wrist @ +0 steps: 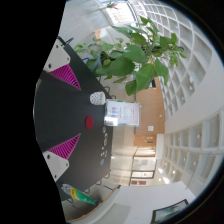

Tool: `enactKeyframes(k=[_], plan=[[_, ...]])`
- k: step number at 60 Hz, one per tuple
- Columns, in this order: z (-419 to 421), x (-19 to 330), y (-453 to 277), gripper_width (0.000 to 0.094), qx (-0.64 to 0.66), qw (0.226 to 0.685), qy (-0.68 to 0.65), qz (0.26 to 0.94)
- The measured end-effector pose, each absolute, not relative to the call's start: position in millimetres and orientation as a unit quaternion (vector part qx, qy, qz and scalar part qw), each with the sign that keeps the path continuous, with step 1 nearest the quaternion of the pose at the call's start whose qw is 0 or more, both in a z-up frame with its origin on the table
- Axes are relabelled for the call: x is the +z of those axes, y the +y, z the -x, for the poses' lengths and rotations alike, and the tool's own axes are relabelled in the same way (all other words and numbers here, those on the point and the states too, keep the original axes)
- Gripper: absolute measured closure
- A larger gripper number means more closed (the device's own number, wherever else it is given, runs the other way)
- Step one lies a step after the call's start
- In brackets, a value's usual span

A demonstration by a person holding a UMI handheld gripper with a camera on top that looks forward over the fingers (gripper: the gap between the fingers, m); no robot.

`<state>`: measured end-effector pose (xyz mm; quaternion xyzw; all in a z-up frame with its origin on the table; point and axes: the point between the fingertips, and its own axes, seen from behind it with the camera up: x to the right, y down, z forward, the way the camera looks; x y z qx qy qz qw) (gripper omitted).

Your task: Pour water

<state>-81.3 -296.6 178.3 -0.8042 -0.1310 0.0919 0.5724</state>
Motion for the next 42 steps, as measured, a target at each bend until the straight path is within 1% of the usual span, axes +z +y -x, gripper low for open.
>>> enactKeyframes(k=[7, 18, 33, 42], plan=[[65.7, 166.8, -298.1, 0.0076, 0.095, 0.557, -0.114, 0.817], [9.9, 130.1, -296.8, 0.0075, 0.062, 0.532, -0.096, 0.839], [-119.0, 79.6, -290.2, 0.0075, 0.001, 0.492, 0.0, 0.87], [-203.6, 70.1, -279.1, 0.0082, -0.046, 0.501, 0.055, 0.862]])
